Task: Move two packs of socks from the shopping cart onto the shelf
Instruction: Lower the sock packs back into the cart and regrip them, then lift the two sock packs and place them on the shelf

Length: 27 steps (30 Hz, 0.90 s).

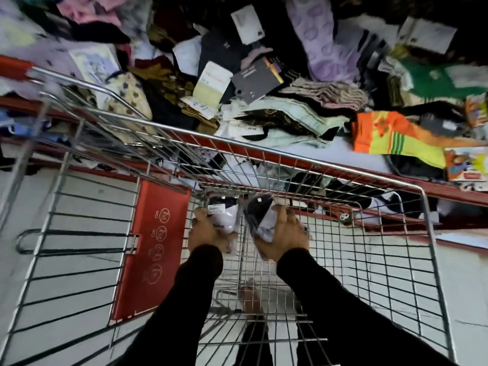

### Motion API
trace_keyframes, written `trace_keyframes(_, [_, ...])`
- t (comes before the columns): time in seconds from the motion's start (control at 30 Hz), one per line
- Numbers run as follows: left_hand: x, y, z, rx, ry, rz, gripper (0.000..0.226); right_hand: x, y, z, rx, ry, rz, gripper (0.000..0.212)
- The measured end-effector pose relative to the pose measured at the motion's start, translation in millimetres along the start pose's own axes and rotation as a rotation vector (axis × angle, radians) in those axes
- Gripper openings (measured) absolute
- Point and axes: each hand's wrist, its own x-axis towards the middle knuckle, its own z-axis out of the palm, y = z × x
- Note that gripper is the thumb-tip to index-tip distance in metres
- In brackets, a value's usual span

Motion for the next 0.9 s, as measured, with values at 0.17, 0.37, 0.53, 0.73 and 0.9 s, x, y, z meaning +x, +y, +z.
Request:
trace_keyframes(0.17, [-56.4,24.1,-39.5,-0.067,0.102,0.041,0.116,-48.8,10.6,-64.7,0.151,0.058,0.053,0.136])
trace_keyframes(0.37, [-128.4,64.3,-96.5,-0.247,0.237,0.209,0.092,-116.2,6.5,-153.0,0.257,0.363,-0.105,0.118])
trace_keyframes(0.53, [-170.2,106.0,-141.2,-0.475,0.416,0.42,0.099,-150.4,0.8,-217.3,0.436,0.634,-0.221,0.102])
trace_keyframes(0.73, [-203.4,152.9,-193.4,-0.537,0.568,0.641,0.1,-171.4,-8.5,-286.1,0.621,0.837,-0.349,0.086])
trace_keyframes(0.9, [-215.7,220.2,-252.2,-0.648,0.685,0.904,0.095,-164.1,-27.6,-367.8,0.735,1.067,-0.412,0.096])
